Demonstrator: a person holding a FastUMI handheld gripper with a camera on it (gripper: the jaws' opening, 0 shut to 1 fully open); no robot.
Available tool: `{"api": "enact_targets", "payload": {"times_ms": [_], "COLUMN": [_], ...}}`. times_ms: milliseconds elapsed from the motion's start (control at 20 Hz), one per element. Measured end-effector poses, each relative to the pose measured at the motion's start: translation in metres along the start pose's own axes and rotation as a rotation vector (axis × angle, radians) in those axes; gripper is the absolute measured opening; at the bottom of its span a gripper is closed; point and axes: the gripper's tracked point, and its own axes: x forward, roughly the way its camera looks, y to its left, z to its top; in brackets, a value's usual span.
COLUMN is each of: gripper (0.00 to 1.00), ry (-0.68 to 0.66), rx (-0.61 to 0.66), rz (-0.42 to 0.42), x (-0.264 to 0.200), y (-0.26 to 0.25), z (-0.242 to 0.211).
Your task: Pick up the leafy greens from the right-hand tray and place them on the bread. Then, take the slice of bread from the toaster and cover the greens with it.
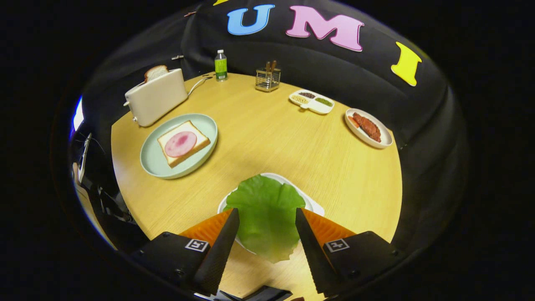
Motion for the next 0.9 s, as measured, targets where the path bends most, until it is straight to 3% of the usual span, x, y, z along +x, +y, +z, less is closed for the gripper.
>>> {"api": "enact_targets", "payload": {"times_ms": [250, 450, 550, 650, 900], "gripper": [0.70, 0.61, 0.18, 0.06, 0.06], "ry": [0.126, 0.116, 0.104, 0.097, 0.002], "rx": [0.056, 0.069, 0.048, 0.037, 0.051], "rz": [0.019, 0.028, 0.018, 0.001, -0.002], "x": [0.032, 0.036, 0.038, 0.037, 0.009], "y": [-0.005, -0.008, -0.008, -0.007, -0.001], "z": [-0.027, -0.028, -0.026, -0.023, 0.006]}}
